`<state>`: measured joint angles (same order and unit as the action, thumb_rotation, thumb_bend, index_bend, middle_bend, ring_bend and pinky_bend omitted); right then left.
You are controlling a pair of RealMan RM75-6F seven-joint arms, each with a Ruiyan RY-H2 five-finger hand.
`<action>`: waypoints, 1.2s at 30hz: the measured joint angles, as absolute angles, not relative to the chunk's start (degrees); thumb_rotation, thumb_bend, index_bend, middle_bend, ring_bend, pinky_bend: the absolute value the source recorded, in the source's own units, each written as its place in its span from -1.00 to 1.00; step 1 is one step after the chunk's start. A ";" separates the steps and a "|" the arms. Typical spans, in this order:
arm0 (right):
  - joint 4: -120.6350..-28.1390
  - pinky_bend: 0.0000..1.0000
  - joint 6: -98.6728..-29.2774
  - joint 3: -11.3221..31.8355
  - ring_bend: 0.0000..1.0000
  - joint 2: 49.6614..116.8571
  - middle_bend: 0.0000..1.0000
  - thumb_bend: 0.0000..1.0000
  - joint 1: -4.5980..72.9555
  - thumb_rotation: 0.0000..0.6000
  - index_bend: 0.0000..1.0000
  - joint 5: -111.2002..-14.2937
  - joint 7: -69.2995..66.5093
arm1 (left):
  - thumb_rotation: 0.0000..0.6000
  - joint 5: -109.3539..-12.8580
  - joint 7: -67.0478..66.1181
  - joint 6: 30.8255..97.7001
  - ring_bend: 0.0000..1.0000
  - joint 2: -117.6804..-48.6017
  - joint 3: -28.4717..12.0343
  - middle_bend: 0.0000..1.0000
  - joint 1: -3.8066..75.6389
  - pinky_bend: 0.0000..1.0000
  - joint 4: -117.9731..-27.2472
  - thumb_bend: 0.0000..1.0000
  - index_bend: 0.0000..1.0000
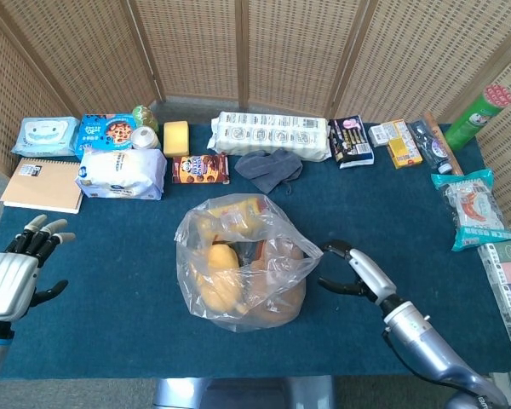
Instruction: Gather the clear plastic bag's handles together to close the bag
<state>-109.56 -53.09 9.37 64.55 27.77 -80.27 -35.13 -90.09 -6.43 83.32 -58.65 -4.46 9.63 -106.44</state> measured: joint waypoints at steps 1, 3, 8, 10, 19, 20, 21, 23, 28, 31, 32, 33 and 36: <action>-109.89 -0.99 -52.60 9.58 -0.73 64.61 -0.47 -0.80 28.11 -0.46 -0.43 -79.63 -35.37 | 1.00 -90.03 -6.30 83.24 -0.83 -58.72 -4.46 -0.62 9.70 -0.49 -106.27 -0.83 -0.48; -110.35 -1.00 -51.87 9.88 -0.74 64.68 -0.48 -0.81 28.62 -0.47 -0.43 -78.67 -35.77 | 1.00 -89.92 -6.05 83.10 -0.83 -58.85 -4.46 -0.62 9.84 -0.49 -105.95 -0.83 -0.48; -111.32 -1.00 -49.42 10.55 -0.79 64.45 -0.52 -0.82 29.95 -0.49 -0.45 -77.43 -38.72 | 1.00 -89.73 -5.77 82.98 -0.83 -58.95 -4.61 -0.62 10.19 -0.49 -105.54 -0.83 -0.48; -111.33 -1.00 -48.14 10.98 -0.79 64.46 -0.53 -0.82 30.71 -0.49 -0.46 -77.06 -40.54 | 1.00 -89.79 -5.85 83.00 -0.83 -58.81 -4.88 -0.62 10.47 -0.49 -105.58 -0.83 -0.48; -110.39 -1.00 -44.99 12.66 -0.80 65.30 -0.53 -0.82 33.23 -0.48 -0.48 -77.05 -47.49 | 1.00 -89.89 -6.61 82.71 -0.83 -58.33 -5.21 -0.62 11.31 -0.49 -106.44 -0.83 -0.48; -110.32 -1.00 -44.73 12.71 -0.80 65.38 -0.53 -0.82 33.42 -0.50 -0.48 -77.26 -48.06 | 1.00 -89.81 -6.63 82.67 -0.83 -58.32 -5.24 -0.62 11.37 -0.49 -106.47 -0.83 -0.48; -110.28 -1.00 -44.49 12.76 -0.80 65.45 -0.52 -0.82 33.60 -0.50 -0.48 -77.46 -48.63 | 1.00 -89.72 -6.62 82.64 -0.83 -58.31 -5.29 -0.62 11.43 -0.49 -106.49 -0.83 -0.48; -110.24 -1.00 -43.99 12.86 -0.79 65.53 -0.51 -0.82 33.97 -0.49 -0.47 -77.89 -49.96 | 1.00 -89.54 -6.53 82.56 -0.83 -58.29 -5.36 -0.62 11.54 -0.49 -106.50 -0.83 -0.48; -110.60 -1.00 -42.78 13.53 -0.77 65.43 -0.48 -0.82 34.77 -0.49 -0.44 -78.54 -55.15 | 1.00 -89.10 -6.25 82.05 -0.83 -58.24 -5.54 -0.62 12.03 -0.49 -106.44 -0.83 -0.48; -111.05 -1.00 -41.91 14.22 -0.75 65.07 -0.46 -0.82 35.22 -0.48 -0.43 -79.12 -60.60 | 1.00 -88.75 -6.24 81.79 -0.83 -58.34 -5.56 -0.62 12.22 -0.49 -106.31 -0.83 -0.48; -111.17 -1.00 -41.69 14.45 -0.74 64.94 -0.45 -0.82 35.34 -0.48 -0.41 -79.37 -62.55 | 1.00 -88.63 -6.23 81.70 -0.83 -58.39 -5.56 -0.62 12.26 -0.49 -106.25 -0.83 -0.48; -111.29 -1.00 -41.51 14.69 -0.72 64.81 -0.44 -0.82 35.44 -0.48 -0.40 -79.65 -64.62 | 1.00 -88.48 -6.20 81.59 -0.83 -58.46 -5.55 -0.62 12.32 -0.49 -106.17 -0.83 -0.48; -111.60 -0.99 -41.20 15.45 -0.67 64.42 -0.39 -0.82 35.72 -0.48 -0.34 -80.82 -72.17 | 1.00 -88.05 -6.10 81.20 -0.83 -58.66 -5.48 -0.62 12.47 -0.49 -105.88 -0.83 -0.48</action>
